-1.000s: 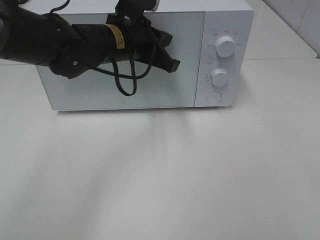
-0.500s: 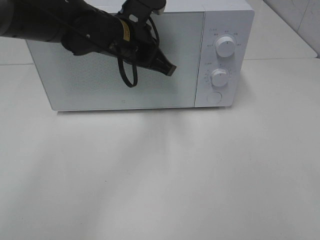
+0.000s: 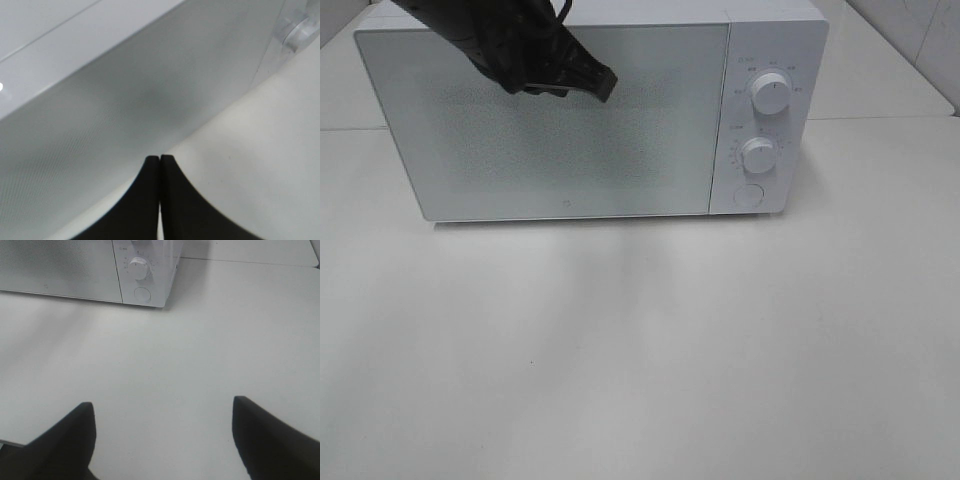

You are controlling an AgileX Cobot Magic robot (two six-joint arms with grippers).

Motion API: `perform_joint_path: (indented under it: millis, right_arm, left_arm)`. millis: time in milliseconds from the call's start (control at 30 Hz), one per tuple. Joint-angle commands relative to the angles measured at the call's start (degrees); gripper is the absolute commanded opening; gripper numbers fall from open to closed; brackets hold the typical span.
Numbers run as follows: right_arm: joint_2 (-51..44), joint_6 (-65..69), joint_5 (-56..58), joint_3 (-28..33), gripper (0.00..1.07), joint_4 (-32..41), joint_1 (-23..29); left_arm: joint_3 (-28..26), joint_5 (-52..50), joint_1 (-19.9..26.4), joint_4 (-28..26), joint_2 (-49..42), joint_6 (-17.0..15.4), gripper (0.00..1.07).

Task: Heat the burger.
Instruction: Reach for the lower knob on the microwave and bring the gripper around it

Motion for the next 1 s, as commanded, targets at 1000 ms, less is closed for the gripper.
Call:
perform_joint_path:
  millis: [1000]
  right_arm:
    - [-1.5, 0.0, -0.9, 0.1, 0.72, 0.0, -0.2]
  left_arm:
    - [8.0, 35.7, 24.0, -5.0, -18.1, 0.2, 0.0]
